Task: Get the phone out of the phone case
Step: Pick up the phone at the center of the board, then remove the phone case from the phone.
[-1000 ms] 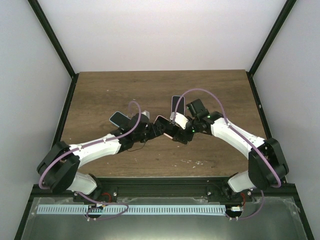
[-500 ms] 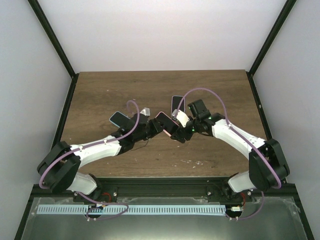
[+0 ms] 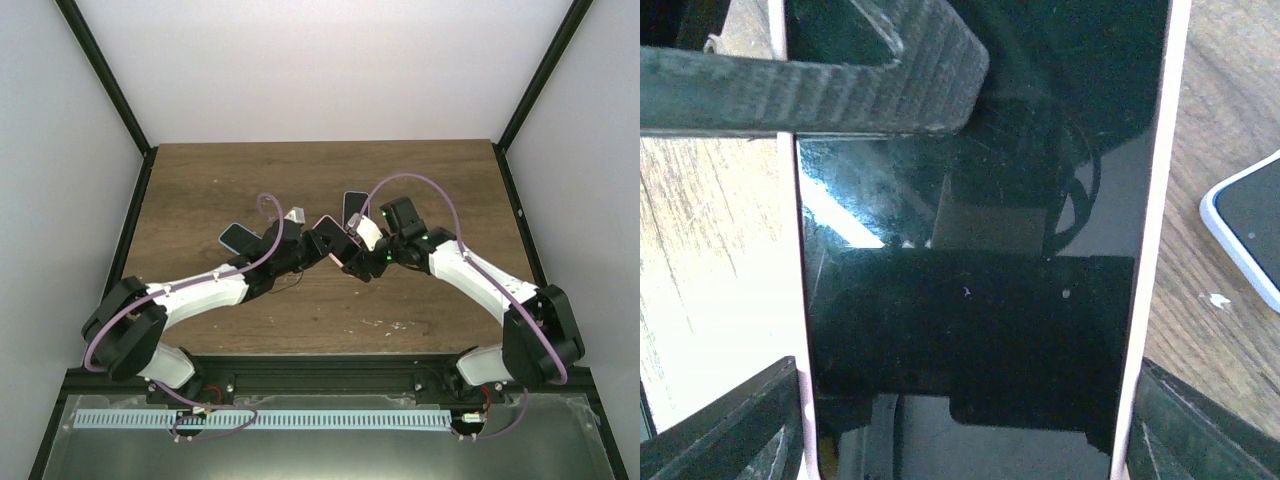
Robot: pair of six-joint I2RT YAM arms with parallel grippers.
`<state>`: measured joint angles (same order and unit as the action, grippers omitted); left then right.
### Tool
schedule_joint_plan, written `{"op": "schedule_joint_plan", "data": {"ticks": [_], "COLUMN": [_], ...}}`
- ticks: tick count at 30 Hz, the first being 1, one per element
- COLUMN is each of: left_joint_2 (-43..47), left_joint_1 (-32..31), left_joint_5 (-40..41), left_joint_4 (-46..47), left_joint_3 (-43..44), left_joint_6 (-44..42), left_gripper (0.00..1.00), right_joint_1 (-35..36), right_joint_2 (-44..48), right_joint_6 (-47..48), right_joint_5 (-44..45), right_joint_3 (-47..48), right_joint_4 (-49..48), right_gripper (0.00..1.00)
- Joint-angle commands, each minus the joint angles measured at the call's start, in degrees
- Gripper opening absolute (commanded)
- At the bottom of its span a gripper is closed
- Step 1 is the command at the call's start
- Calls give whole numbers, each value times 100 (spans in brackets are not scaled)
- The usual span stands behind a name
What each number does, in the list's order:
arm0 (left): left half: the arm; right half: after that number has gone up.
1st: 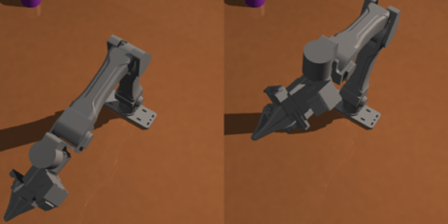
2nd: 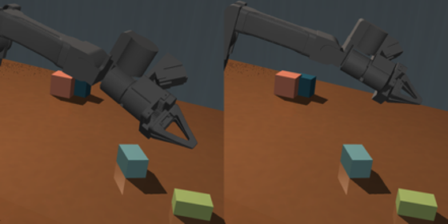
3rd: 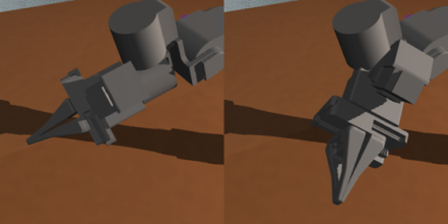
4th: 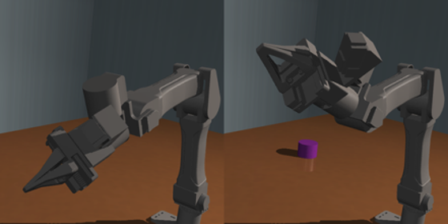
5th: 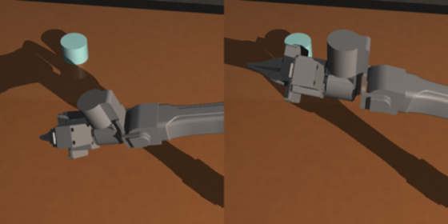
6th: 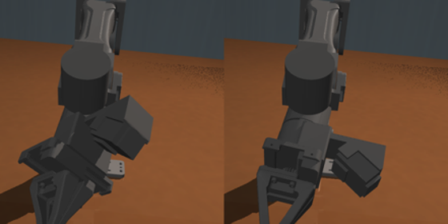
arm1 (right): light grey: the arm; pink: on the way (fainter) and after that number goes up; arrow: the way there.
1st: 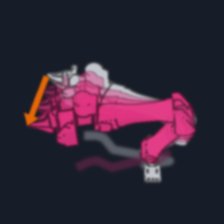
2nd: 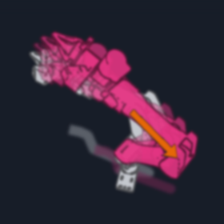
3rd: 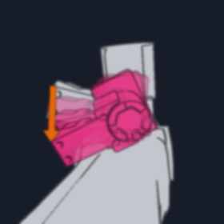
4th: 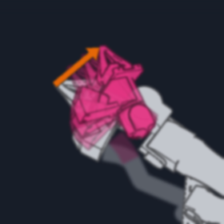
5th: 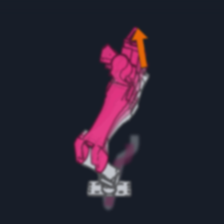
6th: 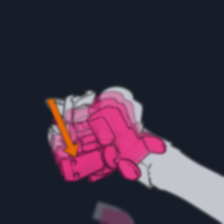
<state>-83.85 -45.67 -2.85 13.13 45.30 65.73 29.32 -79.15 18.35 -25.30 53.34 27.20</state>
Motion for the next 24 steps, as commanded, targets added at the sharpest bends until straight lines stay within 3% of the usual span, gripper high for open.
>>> {"op": "schedule_joint_plan", "data": {"ticks": [1,6,10,14,17,24], "left_joint_2": [-204,-201,119,737,1335,2385], "left_joint_1": [-29,-19,82,203,215,226], "left_joint_5": [-100,-270,-454,-1132,-1630,-2635], "left_joint_4": [196,183,-174,-620,-863,-1063], "left_joint_3": [406,550,529,426,157,-173], "left_joint_6": [-100,-283,-866,-2178,-3120,-4178], "left_gripper": [19,3,0,0,0,0], "right_joint_1": [-1,-5,-14,-14,-14,-26], "right_joint_2": [273,478,832,1432,1749,2105], "right_joint_6": [-6,-9,273,488,639,1207], "right_joint_5": [-203,-116,-445,-873,-1328,-2080], "right_joint_3": [-28,-66,-73,-11,195,481], "right_joint_4": [-336,-304,-7,456,991,2047], "right_gripper": [54,58,78,100,100,96]}}
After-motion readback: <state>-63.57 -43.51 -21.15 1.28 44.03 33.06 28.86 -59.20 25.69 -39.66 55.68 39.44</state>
